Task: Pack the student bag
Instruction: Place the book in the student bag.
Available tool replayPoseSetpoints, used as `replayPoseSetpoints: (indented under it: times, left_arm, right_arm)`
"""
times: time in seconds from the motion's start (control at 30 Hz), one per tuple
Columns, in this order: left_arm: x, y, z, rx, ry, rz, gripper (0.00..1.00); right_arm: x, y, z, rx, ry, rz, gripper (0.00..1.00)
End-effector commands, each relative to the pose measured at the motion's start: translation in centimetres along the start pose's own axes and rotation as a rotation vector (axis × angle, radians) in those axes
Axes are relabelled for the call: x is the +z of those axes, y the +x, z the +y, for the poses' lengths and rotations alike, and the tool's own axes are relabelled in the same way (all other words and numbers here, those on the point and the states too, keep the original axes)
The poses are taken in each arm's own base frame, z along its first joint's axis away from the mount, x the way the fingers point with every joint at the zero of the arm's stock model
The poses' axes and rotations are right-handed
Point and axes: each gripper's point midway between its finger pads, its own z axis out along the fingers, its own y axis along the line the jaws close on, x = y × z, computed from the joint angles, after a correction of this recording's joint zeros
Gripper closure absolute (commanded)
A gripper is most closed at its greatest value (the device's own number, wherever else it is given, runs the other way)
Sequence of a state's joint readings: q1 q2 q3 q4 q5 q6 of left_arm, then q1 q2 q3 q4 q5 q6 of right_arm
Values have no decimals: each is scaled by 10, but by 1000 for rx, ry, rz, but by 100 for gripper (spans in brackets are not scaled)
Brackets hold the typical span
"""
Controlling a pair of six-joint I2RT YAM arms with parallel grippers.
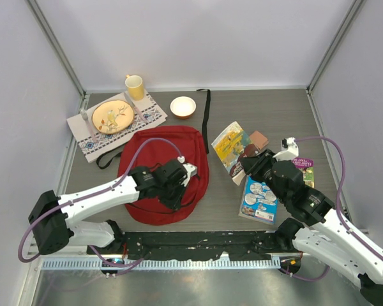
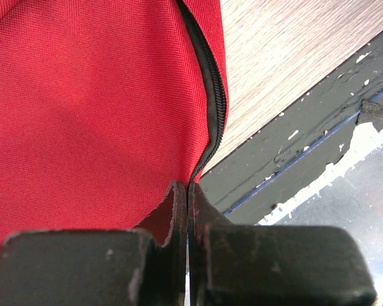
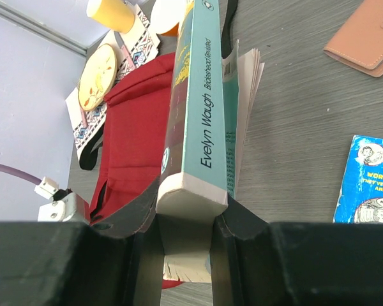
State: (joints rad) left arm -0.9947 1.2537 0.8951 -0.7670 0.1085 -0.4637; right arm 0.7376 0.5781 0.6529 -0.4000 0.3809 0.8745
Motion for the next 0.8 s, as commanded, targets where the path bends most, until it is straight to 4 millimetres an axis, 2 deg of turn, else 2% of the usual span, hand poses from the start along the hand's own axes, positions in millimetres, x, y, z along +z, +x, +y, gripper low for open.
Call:
replayPoseSetpoints:
  times: [0.0, 0.1, 0.13, 0.2, 0.23, 0.43, 0.47, 0.5, 0.57, 0.77]
  left_arm:
    - [-9, -19, -17, 2, 72, -85, 100]
    - [-15, -36, -31, -9, 127, -128, 100]
    - [-18, -48, -41, -18, 162, -160, 100]
    - [-21, -59, -57, -35, 235, -178, 100]
    - [-18, -72, -67, -65, 267, -202, 100]
    - [-4, -117, -96, -179, 352, -241, 100]
    - [8, -120, -96, -196, 335, -221, 100]
    - [6, -130, -98, -195, 331, -241, 100]
    - [11, -136, -93, -208, 283, -234, 100]
    - [-12, -175, -75, -250, 176, -357, 100]
  right_arm:
    - [-10, -39, 33, 84, -98, -120, 99]
    - [-13, -45, 27, 61, -62, -138, 99]
    - [-15, -50, 23, 48, -44, -158, 99]
    - [-20, -55, 17, 16, -9, -171, 99]
    - [-22, -60, 13, 8, 15, -192, 99]
    - [-33, -70, 3, -17, 63, -221, 99]
    - [-33, -70, 2, -16, 63, -219, 99]
    - [-34, -70, 3, -13, 61, -221, 99]
    - [-36, -72, 2, -12, 61, -223, 99]
    - [-50, -83, -3, -27, 84, -251, 99]
